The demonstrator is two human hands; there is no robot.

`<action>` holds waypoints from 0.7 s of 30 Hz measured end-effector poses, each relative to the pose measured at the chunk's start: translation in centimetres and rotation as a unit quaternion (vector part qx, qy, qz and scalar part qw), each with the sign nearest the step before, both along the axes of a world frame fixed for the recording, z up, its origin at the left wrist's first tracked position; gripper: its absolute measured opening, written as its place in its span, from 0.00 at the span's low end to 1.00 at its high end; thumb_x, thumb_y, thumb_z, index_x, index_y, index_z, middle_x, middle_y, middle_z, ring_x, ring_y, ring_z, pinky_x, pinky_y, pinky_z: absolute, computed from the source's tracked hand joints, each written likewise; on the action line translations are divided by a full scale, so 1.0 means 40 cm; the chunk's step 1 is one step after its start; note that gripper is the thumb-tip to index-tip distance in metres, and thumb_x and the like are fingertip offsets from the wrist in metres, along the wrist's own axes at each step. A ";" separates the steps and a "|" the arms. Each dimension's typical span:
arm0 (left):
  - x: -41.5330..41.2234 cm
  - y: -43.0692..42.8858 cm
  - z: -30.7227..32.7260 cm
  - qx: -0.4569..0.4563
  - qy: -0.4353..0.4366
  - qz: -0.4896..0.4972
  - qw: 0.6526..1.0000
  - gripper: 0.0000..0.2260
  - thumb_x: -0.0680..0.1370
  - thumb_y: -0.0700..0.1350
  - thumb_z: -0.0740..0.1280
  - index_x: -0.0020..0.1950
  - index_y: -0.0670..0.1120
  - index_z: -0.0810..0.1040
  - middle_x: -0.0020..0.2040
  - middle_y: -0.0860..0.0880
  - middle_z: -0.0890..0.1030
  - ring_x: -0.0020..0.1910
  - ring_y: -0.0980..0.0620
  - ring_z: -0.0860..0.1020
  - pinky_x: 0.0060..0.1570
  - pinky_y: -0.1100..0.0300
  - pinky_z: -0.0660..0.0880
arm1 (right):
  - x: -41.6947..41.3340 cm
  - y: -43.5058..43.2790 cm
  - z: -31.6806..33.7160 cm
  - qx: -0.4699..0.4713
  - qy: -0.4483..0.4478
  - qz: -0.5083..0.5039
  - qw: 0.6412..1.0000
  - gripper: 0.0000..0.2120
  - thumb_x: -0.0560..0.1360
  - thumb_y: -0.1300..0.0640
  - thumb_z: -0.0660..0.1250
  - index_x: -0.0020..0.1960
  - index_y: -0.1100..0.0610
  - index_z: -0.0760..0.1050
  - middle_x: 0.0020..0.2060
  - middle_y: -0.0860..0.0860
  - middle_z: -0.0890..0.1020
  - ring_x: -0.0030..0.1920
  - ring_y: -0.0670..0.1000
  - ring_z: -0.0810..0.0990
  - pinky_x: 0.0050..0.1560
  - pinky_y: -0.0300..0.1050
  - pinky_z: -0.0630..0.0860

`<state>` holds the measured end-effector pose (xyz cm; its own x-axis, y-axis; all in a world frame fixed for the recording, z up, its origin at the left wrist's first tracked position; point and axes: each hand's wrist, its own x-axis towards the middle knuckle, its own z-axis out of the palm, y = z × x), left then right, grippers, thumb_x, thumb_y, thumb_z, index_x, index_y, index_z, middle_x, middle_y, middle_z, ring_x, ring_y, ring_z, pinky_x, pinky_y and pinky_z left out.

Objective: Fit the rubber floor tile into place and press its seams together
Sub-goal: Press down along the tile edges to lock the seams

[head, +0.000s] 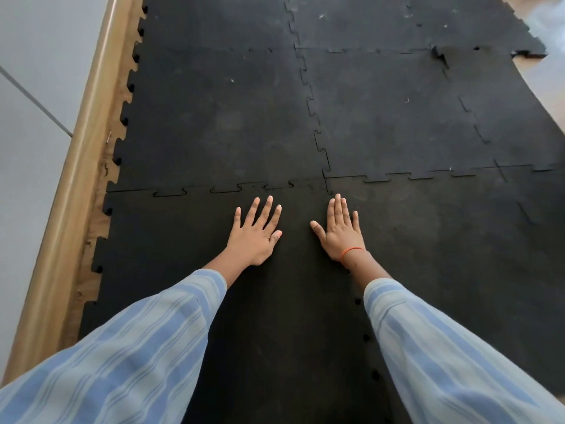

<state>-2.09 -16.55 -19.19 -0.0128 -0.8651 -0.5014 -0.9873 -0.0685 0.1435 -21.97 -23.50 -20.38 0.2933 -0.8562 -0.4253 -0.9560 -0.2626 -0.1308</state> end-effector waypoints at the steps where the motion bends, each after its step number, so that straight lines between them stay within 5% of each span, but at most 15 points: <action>1: -0.003 0.000 0.004 0.005 0.002 -0.001 1.000 0.26 0.83 0.57 0.41 0.75 0.54 0.30 0.75 0.52 0.27 0.75 0.47 0.29 0.72 0.40 0.34 | -0.001 -0.017 0.004 0.002 0.008 0.006 1.000 0.37 0.79 0.36 0.41 0.76 0.58 0.33 0.76 0.51 0.34 0.75 0.49 0.32 0.76 0.52 0.35; 10: -0.004 0.002 -0.002 0.007 0.001 0.002 1.000 0.26 0.83 0.57 0.42 0.76 0.54 0.32 0.76 0.52 0.29 0.76 0.47 0.31 0.73 0.41 0.35 | 0.002 0.000 0.030 0.031 0.006 -0.003 0.999 0.35 0.80 0.38 0.42 0.77 0.58 0.34 0.76 0.51 0.34 0.76 0.49 0.34 0.76 0.53 0.37; 21: -0.075 -0.160 0.030 0.045 0.037 -0.020 0.998 0.29 0.82 0.58 0.47 0.78 0.53 0.36 0.77 0.54 0.31 0.77 0.47 0.33 0.72 0.37 0.38 | -0.041 0.188 -0.006 -0.041 -0.021 -0.061 0.997 0.34 0.80 0.39 0.41 0.77 0.59 0.34 0.76 0.53 0.35 0.75 0.50 0.32 0.75 0.51 0.34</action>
